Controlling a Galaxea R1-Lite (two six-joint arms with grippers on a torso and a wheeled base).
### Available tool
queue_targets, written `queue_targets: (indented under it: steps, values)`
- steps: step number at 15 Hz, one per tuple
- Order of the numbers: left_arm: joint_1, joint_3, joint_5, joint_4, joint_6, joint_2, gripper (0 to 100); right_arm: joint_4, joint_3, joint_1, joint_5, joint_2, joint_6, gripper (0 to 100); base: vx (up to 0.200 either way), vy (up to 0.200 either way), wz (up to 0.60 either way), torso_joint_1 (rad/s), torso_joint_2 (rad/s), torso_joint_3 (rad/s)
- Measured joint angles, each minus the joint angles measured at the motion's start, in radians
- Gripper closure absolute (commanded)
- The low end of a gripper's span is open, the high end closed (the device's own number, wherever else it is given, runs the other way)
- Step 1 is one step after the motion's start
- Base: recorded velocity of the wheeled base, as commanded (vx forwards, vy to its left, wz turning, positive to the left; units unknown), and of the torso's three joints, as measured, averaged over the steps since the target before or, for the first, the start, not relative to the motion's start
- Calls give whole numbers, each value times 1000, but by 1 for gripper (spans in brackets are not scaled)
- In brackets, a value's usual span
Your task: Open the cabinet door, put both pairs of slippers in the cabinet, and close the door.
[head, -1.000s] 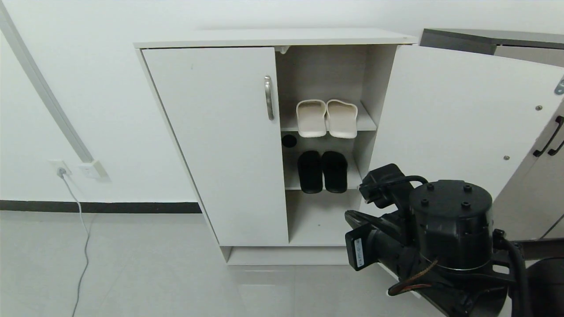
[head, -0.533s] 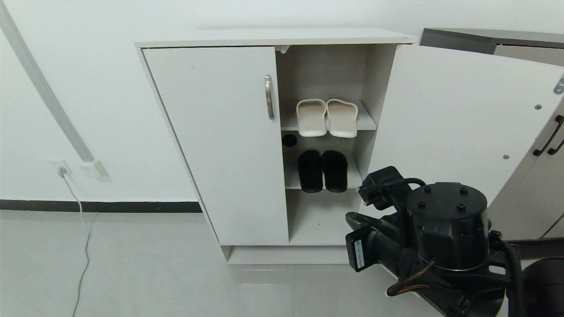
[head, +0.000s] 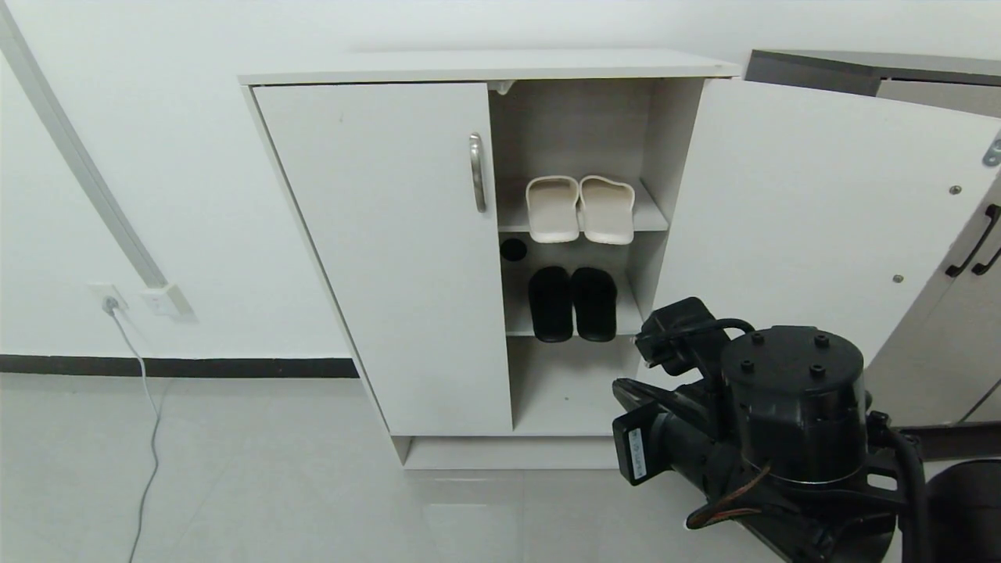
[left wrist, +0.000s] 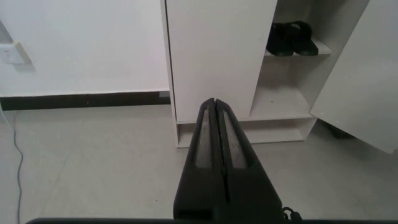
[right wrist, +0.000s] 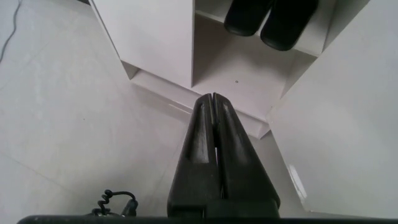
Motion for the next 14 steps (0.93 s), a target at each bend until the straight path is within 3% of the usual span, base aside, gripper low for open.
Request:
queue_targets:
  steps: [3, 6, 14]
  values:
    - [0, 0, 0, 1, 0, 0, 100, 1, 0, 0, 0, 0, 0, 100, 0, 0, 0, 1, -41, -41]
    - [0, 0, 0, 2, 0, 0, 100, 1, 0, 1, 0, 0, 0, 100, 0, 0, 0, 4, -193, -321]
    - [0, 0, 0, 0, 0, 0, 100, 1, 0, -1, -1, 3, -1, 100, 0, 0, 0, 81, -485, -356]
